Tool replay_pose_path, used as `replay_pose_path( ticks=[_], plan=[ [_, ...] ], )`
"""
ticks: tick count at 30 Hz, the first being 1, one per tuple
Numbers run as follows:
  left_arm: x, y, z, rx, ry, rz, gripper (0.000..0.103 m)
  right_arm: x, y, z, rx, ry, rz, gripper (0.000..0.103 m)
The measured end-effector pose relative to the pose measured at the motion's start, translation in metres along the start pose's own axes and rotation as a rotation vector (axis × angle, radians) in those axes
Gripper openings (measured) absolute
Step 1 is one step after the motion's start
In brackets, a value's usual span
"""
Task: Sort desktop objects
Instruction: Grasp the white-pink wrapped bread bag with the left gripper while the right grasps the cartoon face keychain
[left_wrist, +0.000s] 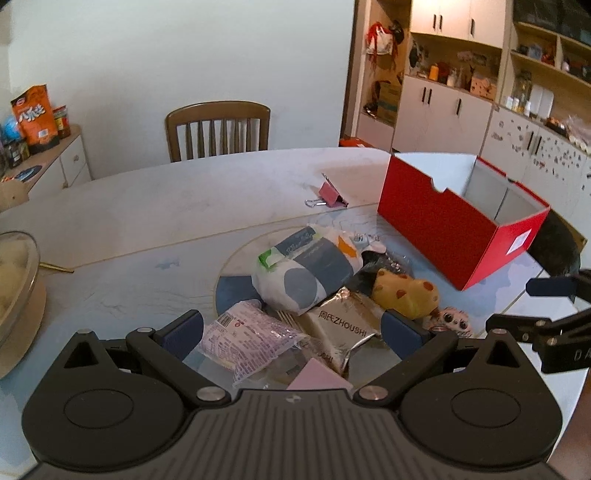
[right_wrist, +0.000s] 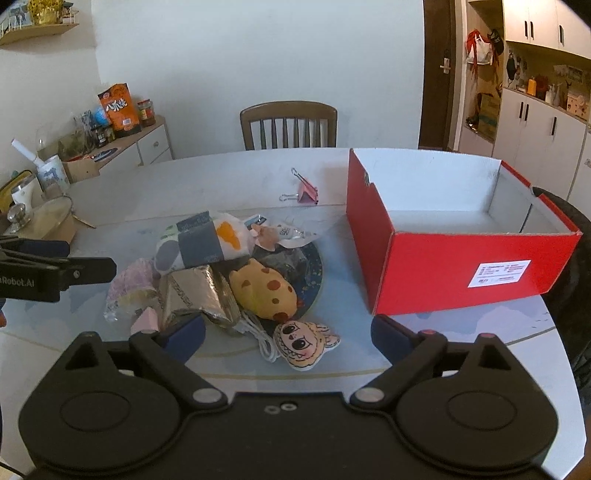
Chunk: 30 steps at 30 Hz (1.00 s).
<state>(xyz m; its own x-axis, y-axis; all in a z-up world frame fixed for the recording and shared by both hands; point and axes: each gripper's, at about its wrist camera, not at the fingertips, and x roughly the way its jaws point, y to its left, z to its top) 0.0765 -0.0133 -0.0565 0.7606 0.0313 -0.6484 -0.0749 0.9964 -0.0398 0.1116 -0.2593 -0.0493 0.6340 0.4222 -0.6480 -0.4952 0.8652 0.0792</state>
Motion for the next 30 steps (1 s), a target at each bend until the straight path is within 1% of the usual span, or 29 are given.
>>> replay_pose_path(
  ticks=[3,6,10,17,19,22,25,26,28,30],
  plan=[
    [0.010,0.000,-0.002,0.030,0.012,0.014,0.103,0.009,-0.003,-0.002,-0.004,0.012,-0.004,0.093],
    [0.021,0.004,-0.003,0.039,0.026,0.033,0.103,0.017,-0.007,-0.004,-0.002,0.026,-0.002,0.091],
    [0.037,0.012,-0.002,0.050,0.047,0.035,0.103,0.029,-0.010,-0.007,-0.003,0.050,-0.003,0.089],
    [0.061,0.024,-0.003,0.021,0.096,0.020,0.102,0.049,-0.010,-0.007,-0.032,0.071,0.001,0.087],
    [0.068,0.027,-0.004,0.014,0.116,0.015,0.102,0.054,-0.009,-0.006,-0.044,0.080,0.001,0.085],
    [0.076,0.033,-0.007,-0.023,0.142,0.000,0.102,0.062,-0.009,-0.007,-0.044,0.103,0.003,0.081],
    [0.081,0.038,-0.006,-0.063,0.158,-0.019,0.102,0.067,-0.013,-0.008,-0.019,0.121,0.012,0.081],
    [0.082,0.038,-0.006,-0.065,0.162,-0.021,0.101,0.068,-0.014,-0.008,-0.013,0.126,0.012,0.081],
    [0.085,0.040,-0.007,-0.067,0.170,-0.024,0.097,0.071,-0.016,-0.009,0.004,0.139,0.023,0.077],
    [0.086,0.042,-0.007,-0.079,0.178,-0.021,0.086,0.074,-0.017,-0.009,0.015,0.156,0.033,0.073]
  ],
)
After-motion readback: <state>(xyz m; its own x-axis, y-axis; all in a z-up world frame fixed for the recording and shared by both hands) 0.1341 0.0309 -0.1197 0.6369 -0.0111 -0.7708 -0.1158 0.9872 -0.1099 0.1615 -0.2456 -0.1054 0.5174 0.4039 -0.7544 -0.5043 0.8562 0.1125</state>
